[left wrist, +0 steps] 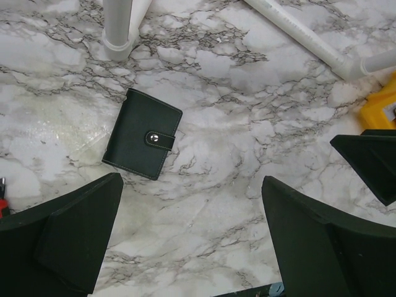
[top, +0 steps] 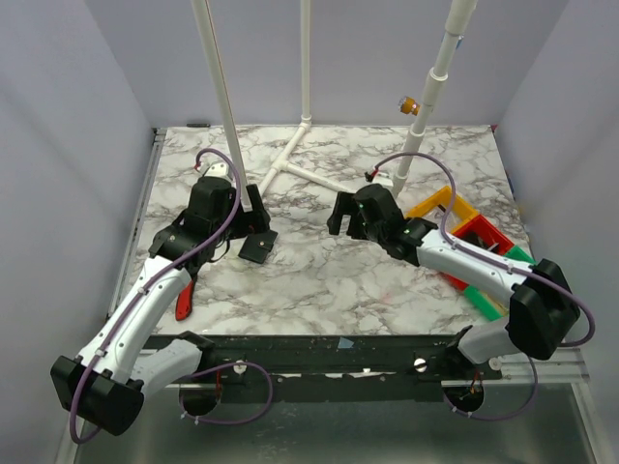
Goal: Take the credit cards out of the card holder
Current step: Move the card holder to the center of the board.
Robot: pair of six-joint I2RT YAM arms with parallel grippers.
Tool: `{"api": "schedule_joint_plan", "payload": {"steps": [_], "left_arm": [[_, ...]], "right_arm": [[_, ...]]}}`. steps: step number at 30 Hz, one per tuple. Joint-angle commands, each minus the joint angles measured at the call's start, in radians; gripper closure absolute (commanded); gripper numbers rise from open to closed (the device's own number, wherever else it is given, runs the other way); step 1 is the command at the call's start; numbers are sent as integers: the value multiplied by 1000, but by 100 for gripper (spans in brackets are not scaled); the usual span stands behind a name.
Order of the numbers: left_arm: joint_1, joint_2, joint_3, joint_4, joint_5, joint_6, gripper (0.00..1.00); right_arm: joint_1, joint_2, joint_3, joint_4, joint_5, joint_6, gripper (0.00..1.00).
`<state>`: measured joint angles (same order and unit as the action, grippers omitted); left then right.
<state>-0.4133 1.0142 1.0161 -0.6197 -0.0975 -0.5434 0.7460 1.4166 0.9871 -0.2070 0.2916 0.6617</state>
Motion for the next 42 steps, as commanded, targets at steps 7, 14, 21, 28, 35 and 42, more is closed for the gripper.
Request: {"api": "schedule_joint_plan", "payload": {"steps": [7, 14, 21, 28, 35, 42], "left_arm": [[9, -79, -75, 1, -137, -29, 2], [64, -126, -144, -9, -146, -53, 1], [154, -106, -175, -48, -134, -104, 2], [232, -96, -173, -103, -159, -116, 2], [270, -105, -191, -123, -134, -122, 2], [289, -133, -201, -135, -130, -109, 1]], "right_arm": [[37, 182, 129, 23, -73, -87, 0], [104, 342, 268, 3, -68, -119, 0], [191, 530, 474, -64, -1, -131, 3], [253, 689, 652, -132, 35, -139, 15], [291, 866, 875, -254, 66, -151, 43], [315, 968, 1011, -331, 106, -158, 55]]}}
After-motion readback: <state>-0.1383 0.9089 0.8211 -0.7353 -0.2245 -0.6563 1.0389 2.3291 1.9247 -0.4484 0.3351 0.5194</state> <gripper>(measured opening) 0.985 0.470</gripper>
